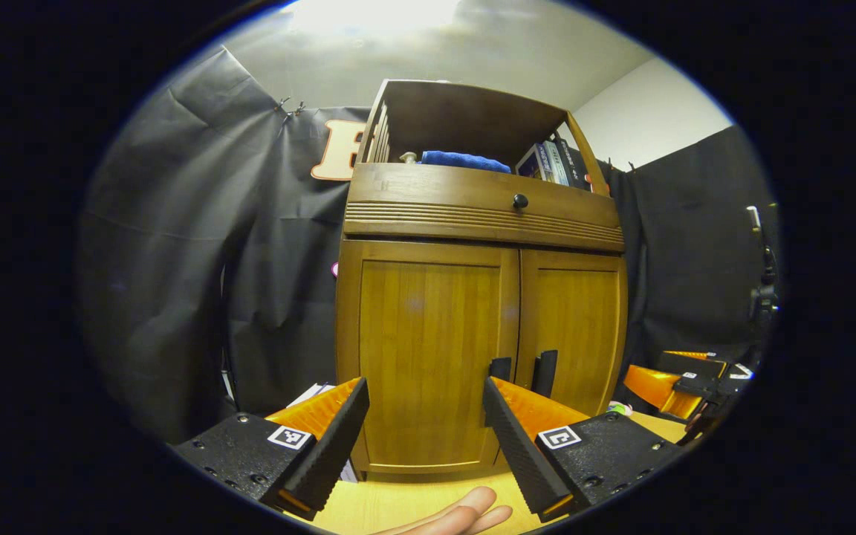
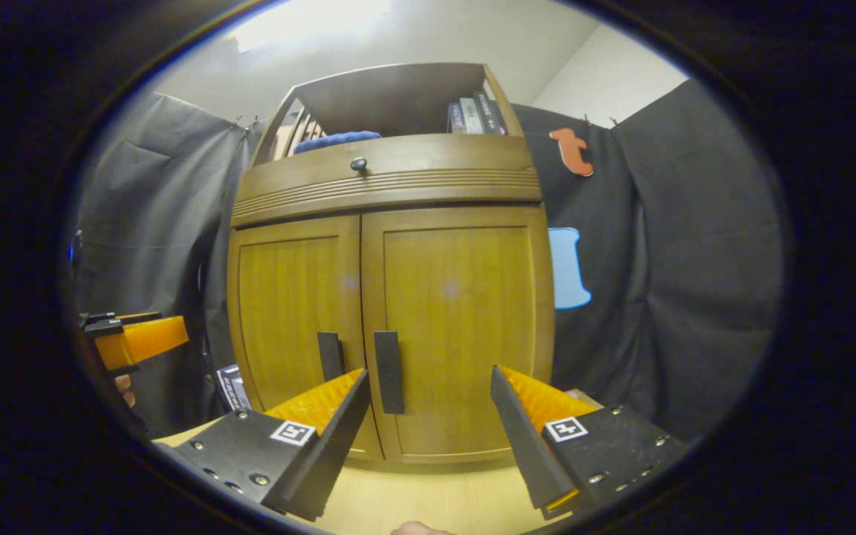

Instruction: Open the right door of the double-door shoe cabinet with the right hand, and open the left door with the left hand.

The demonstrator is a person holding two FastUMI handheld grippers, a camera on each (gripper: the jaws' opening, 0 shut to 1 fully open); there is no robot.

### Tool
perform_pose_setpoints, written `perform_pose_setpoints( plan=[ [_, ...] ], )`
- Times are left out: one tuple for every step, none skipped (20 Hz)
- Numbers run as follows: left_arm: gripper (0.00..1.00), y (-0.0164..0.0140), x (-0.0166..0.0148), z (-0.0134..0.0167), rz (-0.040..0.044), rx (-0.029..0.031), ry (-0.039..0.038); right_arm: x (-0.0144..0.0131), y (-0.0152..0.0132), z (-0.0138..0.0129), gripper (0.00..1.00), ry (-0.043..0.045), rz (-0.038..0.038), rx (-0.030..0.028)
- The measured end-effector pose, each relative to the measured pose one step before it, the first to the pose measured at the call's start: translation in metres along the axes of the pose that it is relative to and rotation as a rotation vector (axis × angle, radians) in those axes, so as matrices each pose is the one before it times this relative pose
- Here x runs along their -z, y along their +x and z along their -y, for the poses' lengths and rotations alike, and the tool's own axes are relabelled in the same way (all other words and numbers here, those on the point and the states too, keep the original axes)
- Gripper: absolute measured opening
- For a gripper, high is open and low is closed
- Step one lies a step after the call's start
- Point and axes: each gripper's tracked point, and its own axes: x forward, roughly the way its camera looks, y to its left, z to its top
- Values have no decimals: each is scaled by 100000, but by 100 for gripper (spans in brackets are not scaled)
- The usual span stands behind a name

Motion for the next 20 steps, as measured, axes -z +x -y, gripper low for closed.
perform_pose_setpoints(
  plan=[
    [92,218,-76,-398,216,-1038,149,246,1147,-204,96,-2271,-1168,-1251],
    [92,99,-21,-379,170,-1116,276,80,1093,-254,97,-1982,-555,-50],
    [92,-51,-128,-287,489,-399,418,124,905,-371,99,-845,-633,164],
    [92,14,-202,-184,885,115,368,195,1013,-308,97,-652,-757,337],
    [92,-70,-275,-79,980,-22,774,257,1089,-332,95,-238,-716,57],
    [92,8,52,-190,421,-174,647,289,1187,-378,95,472,-899,175],
    [92,109,85,-143,-216,-93,-17,596,1122,-307,95,1347,-1779,339],
    [92,123,114,-46,-236,363,158,501,985,-477,97,1414,-1741,-185],
    [92,90,60,-25,-423,94,151,526,776,-478,97,1758,-1342,-318],
    [92,65,90,-67,-340,49,127,243,578,-461,97,1697,-590,-158],
    [92,38,19,-103,-269,-81,-161,366,408,-335,95,1290,-391,335],
    [92,126,18,-71,-115,373,-485,54,383,-349,97,-1609,425,754],
    [92,41,-215,-51,398,779,-807,-4,142,72,97,-2805,1606,594],
    [92,-66,-60,-119,110,585,-948,-47,361,-126,95,-1827,1250,542],
    [92,-18,-218,-252,211,154,-1030,262,408,-141,94,-69,-1051,2062],
    [92,-74,-101,-319,418,-365,-928,399,519,-252,97,-694,-1783,702],
    [92,-21,-141,-326,221,-608,-598,250,693,-92,89,-815,-1369,-536],
    [92,-75,-36,-199,135,-227,-260,367,687,387,81,-79,-714,2486],
    [91,25,2,-63,-89,231,-258,163,394,-180,73,670,-415,-72],
    [91,100,34,-40,-250,444,-406,-34,327,36,65,1021,178,105]
  ],
)
